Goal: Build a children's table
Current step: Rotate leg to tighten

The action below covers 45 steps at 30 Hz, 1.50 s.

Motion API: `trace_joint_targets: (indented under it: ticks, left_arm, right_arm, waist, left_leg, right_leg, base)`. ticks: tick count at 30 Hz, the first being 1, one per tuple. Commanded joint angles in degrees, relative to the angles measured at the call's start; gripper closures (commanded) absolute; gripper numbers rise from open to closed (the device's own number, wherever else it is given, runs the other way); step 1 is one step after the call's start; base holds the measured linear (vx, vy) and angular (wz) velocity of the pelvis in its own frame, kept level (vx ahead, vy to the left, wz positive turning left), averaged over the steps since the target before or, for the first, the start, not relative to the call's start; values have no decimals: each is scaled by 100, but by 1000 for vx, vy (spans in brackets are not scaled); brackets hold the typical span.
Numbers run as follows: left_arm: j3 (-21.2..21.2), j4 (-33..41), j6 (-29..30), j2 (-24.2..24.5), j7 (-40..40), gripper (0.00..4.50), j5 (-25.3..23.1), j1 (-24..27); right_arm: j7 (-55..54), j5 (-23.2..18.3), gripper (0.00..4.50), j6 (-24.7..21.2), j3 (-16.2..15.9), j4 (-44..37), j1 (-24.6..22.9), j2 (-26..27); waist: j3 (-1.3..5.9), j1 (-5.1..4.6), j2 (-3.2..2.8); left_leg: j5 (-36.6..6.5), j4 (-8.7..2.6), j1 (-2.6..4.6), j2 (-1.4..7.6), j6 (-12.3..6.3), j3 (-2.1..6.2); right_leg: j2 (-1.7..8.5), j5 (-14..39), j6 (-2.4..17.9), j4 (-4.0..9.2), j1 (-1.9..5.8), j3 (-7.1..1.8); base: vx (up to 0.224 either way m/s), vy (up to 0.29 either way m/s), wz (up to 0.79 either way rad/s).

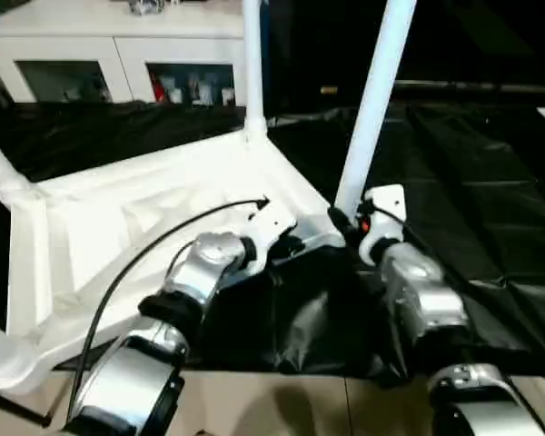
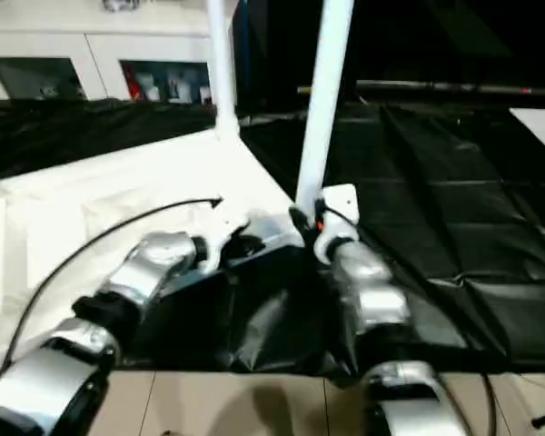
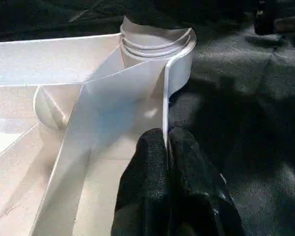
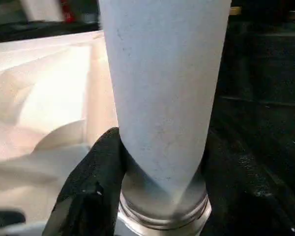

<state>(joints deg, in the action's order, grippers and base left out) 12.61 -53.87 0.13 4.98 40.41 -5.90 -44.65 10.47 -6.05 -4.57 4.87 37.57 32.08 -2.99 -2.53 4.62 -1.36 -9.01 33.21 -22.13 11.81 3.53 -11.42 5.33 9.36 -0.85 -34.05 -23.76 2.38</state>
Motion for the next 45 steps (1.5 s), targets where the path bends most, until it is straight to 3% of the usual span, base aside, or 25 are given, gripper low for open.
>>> trace_joint_targets:
  ticks: [1,3,5,7,9,14,17,19,20,22,23,25,26,29,31,32,36,37,38,39,40,41,42,44,45]
  left_arm:
    - [12,63,-223,-127,-34,450,40,-206]
    - [67,-6,-425,-174,174,450,29,-198]
    - [92,-45,-508,-158,249,450,5,-187]
    - [126,-20,-625,-109,423,450,13,-139]
    - [143,28,-752,-63,617,450,58,-99]
    - [98,28,-989,-46,848,450,151,-91]
    - [-51,91,-1176,-74,758,450,263,-82]
    - [-118,200,-1105,-65,821,394,361,-66]
    - [-156,297,-1056,-39,931,394,433,-40]
    - [-212,457,-954,15,1091,394,534,10]
    - [-233,506,-928,35,1140,371,563,24]
    - [-285,598,-925,85,1160,357,607,59]
    - [-344,662,-924,162,1072,351,601,83]
    - [-410,904,-814,347,1070,322,616,184]
    - [-453,1290,-581,514,1215,314,728,335]
    - [-507,1884,-192,752,1399,310,877,603]
    - [-493,2991,564,1229,1836,271,1078,1212]
    - [-486,3079,616,1270,1871,268,1088,1266]
    - [-372,3978,1195,1712,2222,259,1269,1859]
    - [-372,3978,1195,1712,2222,259,1269,1859]
    - [-325,4551,1565,1994,2369,248,1422,2246]
    - [-340,5004,1916,2173,2387,237,1572,2542]
    - [-386,5312,2150,2272,2351,229,1678,2733]
    - [-418,5538,2294,2355,2342,216,1745,2874]
    - [-474,5841,2528,2462,2328,216,1836,3054]
  right_arm:
    - [-551,51,255,-207,175,292,-133,209]
    - [-658,85,199,-35,123,147,-134,353]
    - [-659,38,182,19,135,46,-153,365]
    - [-536,-11,164,63,130,-140,-194,307]
    - [-457,51,144,142,87,-360,-251,167]
    - [-216,83,144,254,129,-859,-427,-176]
    - [470,-163,144,110,179,-1537,-860,-622]
    - [1033,-402,141,-101,135,-1877,-1109,-829]
    - [1408,-622,141,-245,107,-2119,-1281,-964]
    - [1899,-820,141,-341,50,-2391,-1502,-1198]
    - [2055,-854,141,-333,29,-2460,-1568,-1288]
    - [2345,-970,141,-384,36,-2568,-1677,-1440]
    - [2646,-1010,141,-328,-17,-2656,-1768,-1622]
    - [3148,-1148,141,-368,-142,-2872,-1889,-1873]
    - [3380,-1306,141,-524,-185,-3064,-1950,-1956]
    - [3624,-1483,141,-705,-254,-3297,-2041,-2062]
    - [3791,-1656,160,-1082,-360,-3507,-2105,-2088]
    - [3785,-1641,171,-1080,-375,-3509,-2104,-2082]
    - [3591,-1568,178,-1143,-483,-3375,-1991,-1855]
    - [3591,-1568,178,-1143,-483,-3375,-1991,-1855]
    - [3475,-1509,186,-1146,-582,-3221,-1881,-1646]
    - [3363,-1392,197,-1078,-692,-3056,-1773,-1453]
    - [3241,-1327,210,-1015,-739,-2911,-1668,-1272]
    - [3074,-1280,229,-968,-745,-2760,-1552,-1101]
    - [2781,-1222,229,-863,-724,-2462,-1331,-836]
  waist:
    - [363,-46,-5]
    - [372,-48,-1]
    - [373,-56,-47]
    - [379,-38,-21]
    - [386,-14,-54]
    - [396,44,-39]
    - [397,112,-31]
    - [401,170,-26]
    - [401,177,-22]
    - [401,191,-26]
    - [379,166,-32]
    - [345,128,-13]
    - [350,108,-40]
    - [346,81,-30]
    - [351,46,-23]
    - [357,42,-25]
    - [355,27,-44]
    - [350,18,9]
    - [338,25,34]
    - [340,42,49]
    - [336,27,110]
    - [336,9,110]
    - [287,-23,50]
    - [282,14,155]
    - [284,31,138]
  left_leg:
    - [-1862,-421,126,66,51,70]
    - [-1873,-430,127,62,98,82]
    - [-1968,-429,140,65,76,82]
    - [-1914,-421,136,64,27,74]
    - [-1755,-409,129,68,-19,68]
    - [-1359,-368,94,62,-193,48]
    - [-1235,-336,107,74,-367,34]
    - [-1128,-323,84,79,-489,35]
    - [-1095,-320,65,75,-516,39]
    - [-1113,-323,53,89,-553,49]
    - [-1239,-326,51,91,-538,45]
    - [-1434,-343,42,73,-460,46]
    - [-1549,-347,53,68,-409,51]
    - [-1548,-358,39,77,-391,70]
    - [-1534,-362,28,64,-372,77]
    - [-1463,-367,44,101,-400,86]
    - [-1396,-370,61,121,-429,75]
    - [-1423,-371,75,126,-412,56]
    - [-1464,-375,81,121,-376,48]
    - [-1443,-409,62,149,-323,87]
    - [-1537,-413,90,151,-262,70]
    - [-1523,-424,76,157,-224,81]
    - [-1702,-468,71,136,-154,78]
    - [-2050,-456,202,161,37,45]
    - [-2046,-460,195,155,81,59]
  right_leg:
    - [210,1783,976,484,196,-137]
    - [201,1668,977,466,216,-127]
    - [201,1561,1011,460,223,-130]
    - [199,1443,1029,457,234,-133]
    - [206,1239,1077,431,244,-137]
    - [212,788,1191,378,289,-135]
    - [210,738,1191,378,298,-141]
    - [221,683,1183,359,316,-138]
    - [229,676,1189,354,324,-133]
    - [245,716,1245,357,337,-118]
    - [235,879,1290,372,307,-108]
    - [233,1344,1175,424,304,-101]
    - [238,1602,1107,454,307,-103]
    - [224,1634,1018,453,321,-105]
    - [215,1719,979,449,327,-93]
    - [224,1588,1083,412,322,-104]
    - [202,1433,1242,387,274,-116]
    - [193,1479,1237,404,256,-120]
    - [191,1621,1205,411,238,-122]
    - [250,1743,1179,357,255,-129]
    - [225,1916,1107,380,214,-126]
    - [242,1900,1130,344,215,-134]
    - [195,2169,1038,409,176,-129]
    - [169,2170,1044,446,82,-160]
    - [176,2116,1054,408,90,-163]
  base:
    - [0,0,0]
    - [0,0,0]
    - [0,0,0]
    - [0,0,0]
    - [0,0,0]
    - [0,0,0]
    - [0,0,0]
    - [0,0,0]
    - [0,0,0]
    - [0,0,0]
    - [0,0,0]
    - [0,0,0]
    - [0,0,0]
    - [0,0,0]
    - [0,0,0]
    - [0,0,0]
    - [0,0,0]
    - [0,0,0]
    - [0,0,0]
    - [0,0,0]
    - [0,0,0]
    - [0,0,0]
    - [0,0,0]
    - [0,0,0]
    - [0,0,0]
